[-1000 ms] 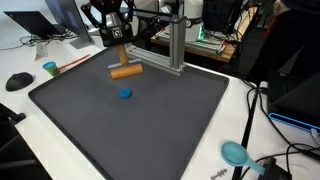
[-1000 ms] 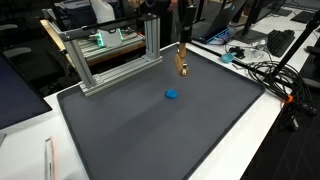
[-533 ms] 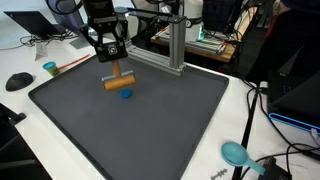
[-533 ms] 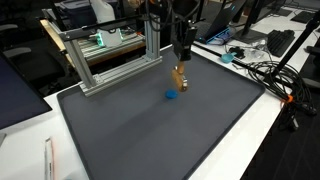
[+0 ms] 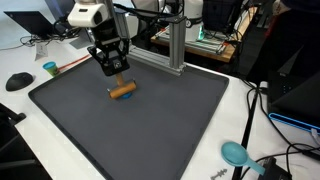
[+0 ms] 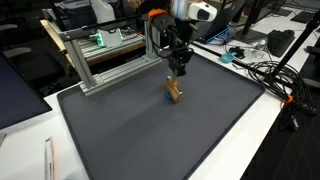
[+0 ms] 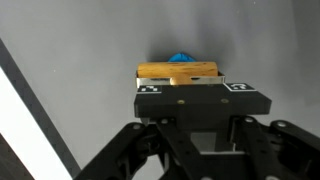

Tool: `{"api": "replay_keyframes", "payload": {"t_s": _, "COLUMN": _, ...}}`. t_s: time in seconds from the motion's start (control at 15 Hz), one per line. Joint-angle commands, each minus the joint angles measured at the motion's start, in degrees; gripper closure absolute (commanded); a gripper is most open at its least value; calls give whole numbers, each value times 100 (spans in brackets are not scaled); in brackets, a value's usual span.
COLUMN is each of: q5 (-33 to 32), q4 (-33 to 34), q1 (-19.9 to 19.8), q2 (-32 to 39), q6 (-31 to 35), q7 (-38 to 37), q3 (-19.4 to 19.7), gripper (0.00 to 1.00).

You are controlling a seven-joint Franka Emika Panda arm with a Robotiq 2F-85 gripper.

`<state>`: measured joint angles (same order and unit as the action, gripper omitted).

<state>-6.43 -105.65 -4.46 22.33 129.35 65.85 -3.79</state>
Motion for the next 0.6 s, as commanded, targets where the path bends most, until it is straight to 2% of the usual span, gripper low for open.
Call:
{"api": "replay_keyframes", "payload": {"t_s": 0.0, "q5": -207, "q4": 63, "q1": 51, "q2": 109, "q6": -56, "q7": 182, "q3": 28, "gripper": 78}}
{"api": "replay_keyframes", "payload": {"t_s": 0.53, "q5": -163, "q4": 123, "q1": 83, "q2": 362, "q6": -23, "q7": 352, "q3": -19, "gripper": 78}}
